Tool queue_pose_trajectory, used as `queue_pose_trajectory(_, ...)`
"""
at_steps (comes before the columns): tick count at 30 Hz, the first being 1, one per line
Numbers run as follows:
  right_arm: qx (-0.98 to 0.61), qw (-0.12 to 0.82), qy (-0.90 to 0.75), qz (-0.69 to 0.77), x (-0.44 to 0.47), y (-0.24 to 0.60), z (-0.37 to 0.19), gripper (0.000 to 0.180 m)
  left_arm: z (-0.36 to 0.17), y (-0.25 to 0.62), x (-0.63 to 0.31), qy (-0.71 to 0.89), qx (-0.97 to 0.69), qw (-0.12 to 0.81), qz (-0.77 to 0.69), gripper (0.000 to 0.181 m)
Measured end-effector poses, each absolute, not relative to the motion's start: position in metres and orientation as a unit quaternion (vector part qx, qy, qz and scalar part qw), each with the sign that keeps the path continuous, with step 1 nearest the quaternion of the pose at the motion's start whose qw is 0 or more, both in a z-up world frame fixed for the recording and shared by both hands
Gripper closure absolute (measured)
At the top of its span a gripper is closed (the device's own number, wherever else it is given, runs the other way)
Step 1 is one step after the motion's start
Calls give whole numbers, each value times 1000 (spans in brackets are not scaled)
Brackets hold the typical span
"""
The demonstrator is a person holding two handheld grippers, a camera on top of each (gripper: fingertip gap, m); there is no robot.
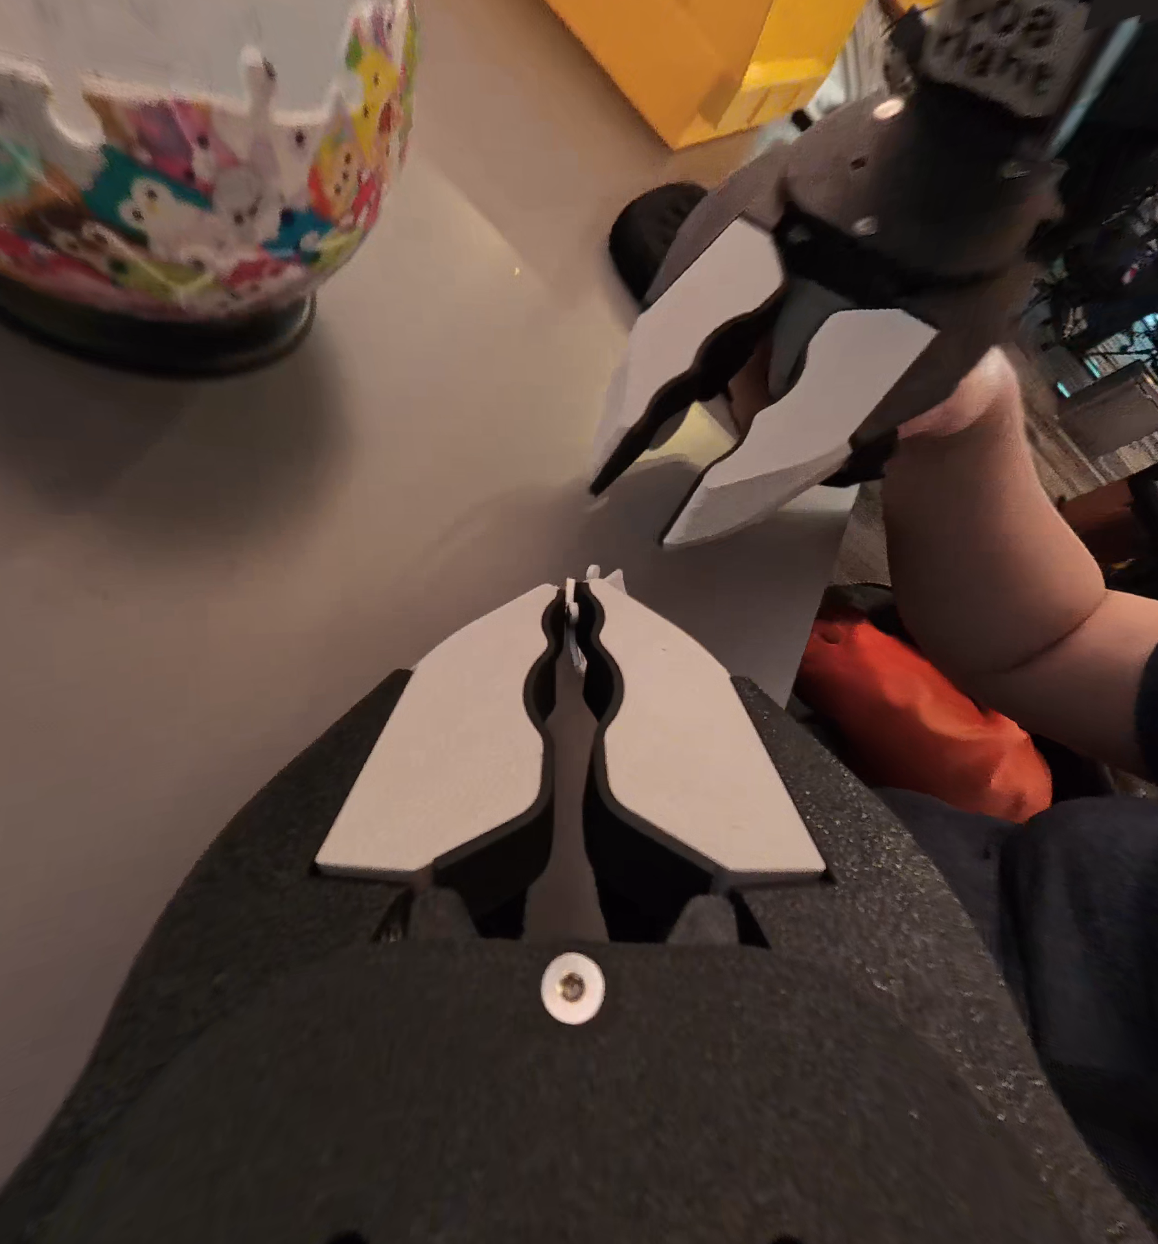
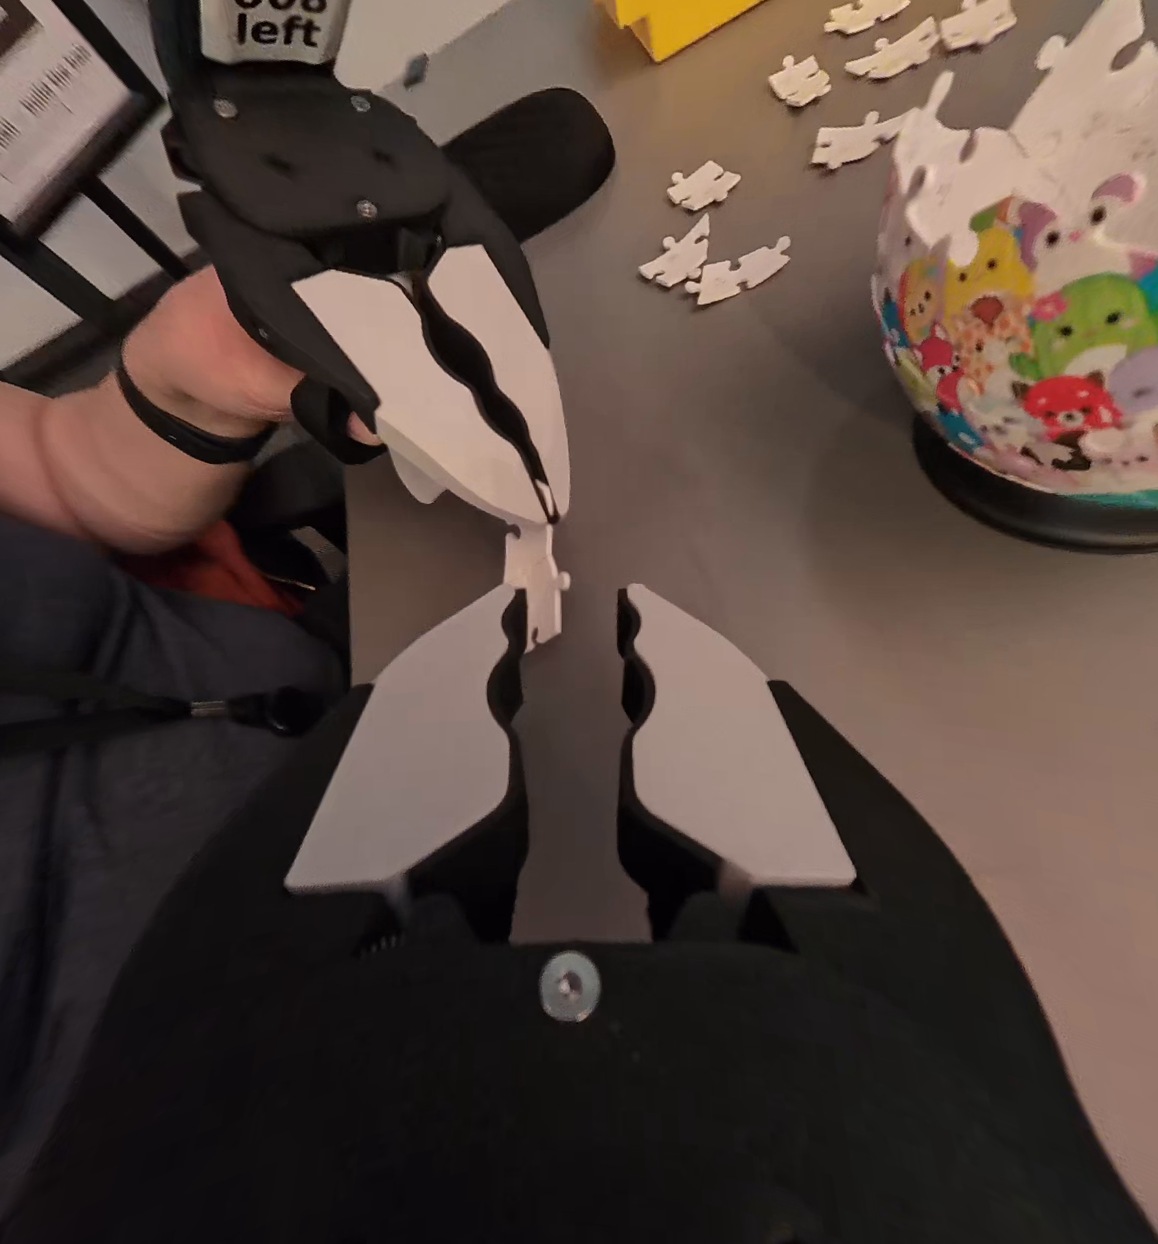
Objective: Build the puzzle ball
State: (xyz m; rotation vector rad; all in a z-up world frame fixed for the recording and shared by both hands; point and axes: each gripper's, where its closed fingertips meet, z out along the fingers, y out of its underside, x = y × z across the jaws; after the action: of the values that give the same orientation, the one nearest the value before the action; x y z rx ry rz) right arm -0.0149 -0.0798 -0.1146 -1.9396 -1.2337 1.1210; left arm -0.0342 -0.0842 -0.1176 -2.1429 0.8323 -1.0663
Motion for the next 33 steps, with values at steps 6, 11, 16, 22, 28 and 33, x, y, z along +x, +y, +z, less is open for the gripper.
queue_pose_trajectory(6, -687, 238, -456, 514, -30, -95, -97, 146, -84, -84, -35, 317, -767, 348, -436, 179)
queue_pose_trajectory(11, -680, 205, -454, 538, -41, -95, -88, 155, -64, -87, -34, 347, -746, 389, -414, 179)
queue_pose_trajectory(16, -667, 193, -456, 557, -42, -98, -78, 175, -56, -90, -33, 359, -738, 408, -400, 179)
queue_pose_trajectory(22, -668, 201, -458, 552, -40, -98, -77, 176, -55, -89, -31, 361, -736, 412, -398, 179)
queue_pose_trajectory(28, -667, 204, -455, 554, -37, -98, -74, 167, -51, -89, -30, 353, -730, 418, -409, 179)
queue_pose_trajectory(33, -668, 210, -461, 546, -38, -98, -75, 176, -52, -88, -31, 354, -730, 424, -402, 179)
